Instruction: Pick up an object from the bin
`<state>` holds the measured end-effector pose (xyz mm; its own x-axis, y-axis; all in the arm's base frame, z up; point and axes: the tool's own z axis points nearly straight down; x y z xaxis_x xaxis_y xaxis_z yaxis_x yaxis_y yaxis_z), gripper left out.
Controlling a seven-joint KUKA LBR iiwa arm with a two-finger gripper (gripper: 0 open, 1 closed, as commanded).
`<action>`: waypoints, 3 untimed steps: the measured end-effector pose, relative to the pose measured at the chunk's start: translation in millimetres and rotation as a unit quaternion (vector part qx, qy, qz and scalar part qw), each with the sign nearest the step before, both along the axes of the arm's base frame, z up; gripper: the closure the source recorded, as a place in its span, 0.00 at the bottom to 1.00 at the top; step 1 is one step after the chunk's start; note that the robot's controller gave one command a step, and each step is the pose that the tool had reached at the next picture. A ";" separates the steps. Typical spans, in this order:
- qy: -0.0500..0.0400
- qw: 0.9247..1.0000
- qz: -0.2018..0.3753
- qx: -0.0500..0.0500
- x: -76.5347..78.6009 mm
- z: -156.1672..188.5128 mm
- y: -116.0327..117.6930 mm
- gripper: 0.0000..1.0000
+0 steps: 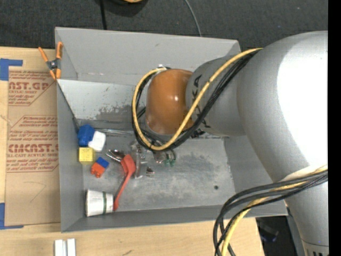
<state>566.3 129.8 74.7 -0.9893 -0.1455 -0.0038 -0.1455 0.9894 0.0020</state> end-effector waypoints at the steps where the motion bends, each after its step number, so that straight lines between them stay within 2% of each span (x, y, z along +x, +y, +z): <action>1: 0.004 1.000 0.000 -0.001 -2.4 16.9 -0.5 1.00; 3: -0.001 1.000 0.000 0.000 0.5 52.4 0.2 1.00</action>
Offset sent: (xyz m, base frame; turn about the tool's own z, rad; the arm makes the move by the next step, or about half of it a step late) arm -0.0001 -0.0001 0.0393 0.0000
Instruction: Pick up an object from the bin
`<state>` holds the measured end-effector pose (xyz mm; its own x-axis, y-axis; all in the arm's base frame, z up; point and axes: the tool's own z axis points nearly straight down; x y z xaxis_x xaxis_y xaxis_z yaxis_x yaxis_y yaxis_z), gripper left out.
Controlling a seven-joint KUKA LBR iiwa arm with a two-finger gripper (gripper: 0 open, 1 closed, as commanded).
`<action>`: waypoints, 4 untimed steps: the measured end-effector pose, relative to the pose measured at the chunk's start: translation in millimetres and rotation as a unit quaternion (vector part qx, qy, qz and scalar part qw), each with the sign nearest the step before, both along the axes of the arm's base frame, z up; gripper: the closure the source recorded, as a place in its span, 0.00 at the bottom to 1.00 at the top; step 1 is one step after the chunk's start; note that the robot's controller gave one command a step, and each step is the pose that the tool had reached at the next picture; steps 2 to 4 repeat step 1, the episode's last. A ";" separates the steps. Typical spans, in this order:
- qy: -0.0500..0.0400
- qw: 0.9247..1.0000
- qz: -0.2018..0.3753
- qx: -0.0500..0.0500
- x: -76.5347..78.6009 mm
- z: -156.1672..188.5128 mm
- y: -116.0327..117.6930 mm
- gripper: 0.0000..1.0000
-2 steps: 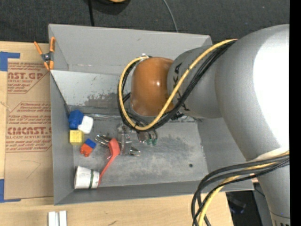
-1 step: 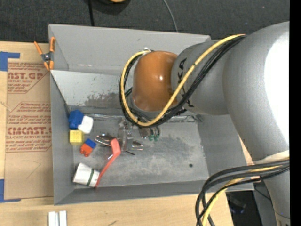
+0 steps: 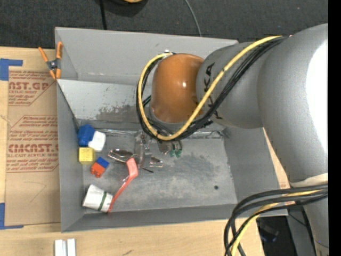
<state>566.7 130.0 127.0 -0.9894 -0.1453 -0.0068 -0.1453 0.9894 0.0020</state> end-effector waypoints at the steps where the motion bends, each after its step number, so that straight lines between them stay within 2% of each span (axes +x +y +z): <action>1: 0.001 1.000 0.000 0.000 -0.3 4.7 0.0 1.00; 4: 0.001 1.000 0.000 0.000 -0.3 4.7 0.0 1.00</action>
Offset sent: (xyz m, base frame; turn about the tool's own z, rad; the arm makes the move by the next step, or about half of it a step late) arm 0.0000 0.0000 0.0427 0.0000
